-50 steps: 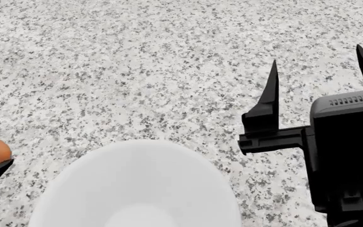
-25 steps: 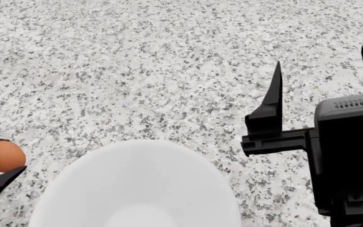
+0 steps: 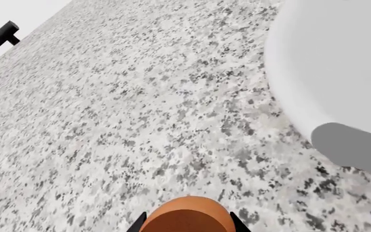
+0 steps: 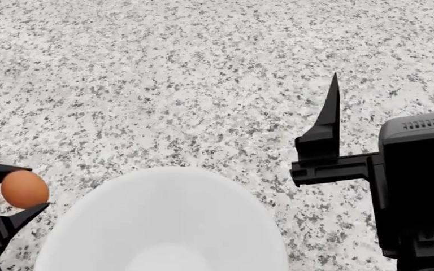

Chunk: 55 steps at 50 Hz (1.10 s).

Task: Place the eggs and milk next to the bowl.

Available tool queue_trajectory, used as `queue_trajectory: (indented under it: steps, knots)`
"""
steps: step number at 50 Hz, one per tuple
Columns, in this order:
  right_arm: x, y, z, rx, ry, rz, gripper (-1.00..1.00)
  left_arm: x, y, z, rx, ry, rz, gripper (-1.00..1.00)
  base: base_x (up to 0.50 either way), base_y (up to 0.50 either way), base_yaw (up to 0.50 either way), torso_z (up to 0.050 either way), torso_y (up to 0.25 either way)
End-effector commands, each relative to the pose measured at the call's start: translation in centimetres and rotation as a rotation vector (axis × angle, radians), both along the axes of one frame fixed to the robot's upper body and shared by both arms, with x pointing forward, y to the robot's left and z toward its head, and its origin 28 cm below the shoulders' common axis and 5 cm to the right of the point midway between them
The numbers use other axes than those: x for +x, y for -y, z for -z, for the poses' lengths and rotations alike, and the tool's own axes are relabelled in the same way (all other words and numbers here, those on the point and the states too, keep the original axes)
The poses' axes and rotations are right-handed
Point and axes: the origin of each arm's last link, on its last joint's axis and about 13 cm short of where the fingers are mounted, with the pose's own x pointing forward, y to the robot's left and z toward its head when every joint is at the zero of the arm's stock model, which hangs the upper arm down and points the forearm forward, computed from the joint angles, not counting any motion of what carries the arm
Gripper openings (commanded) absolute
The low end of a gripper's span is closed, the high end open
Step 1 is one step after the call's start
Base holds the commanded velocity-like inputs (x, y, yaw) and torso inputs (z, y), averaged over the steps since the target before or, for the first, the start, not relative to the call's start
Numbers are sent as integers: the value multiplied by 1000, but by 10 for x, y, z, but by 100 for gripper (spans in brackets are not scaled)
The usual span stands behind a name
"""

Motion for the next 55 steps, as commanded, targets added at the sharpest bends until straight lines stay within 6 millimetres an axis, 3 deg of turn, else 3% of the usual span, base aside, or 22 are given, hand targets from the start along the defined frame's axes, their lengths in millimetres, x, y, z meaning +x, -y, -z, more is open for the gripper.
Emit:
queue_trajectory:
  steps: [1, 55]
  knots:
    - [-1, 1, -1, 2, 16, 8, 100, 2, 3, 1, 3, 5, 47, -100, 0, 0, 0, 0, 0]
    - [-1, 3, 0, 6, 16, 14, 100, -3, 10, 6, 29, 7, 179, -100, 0, 0, 0, 0, 0]
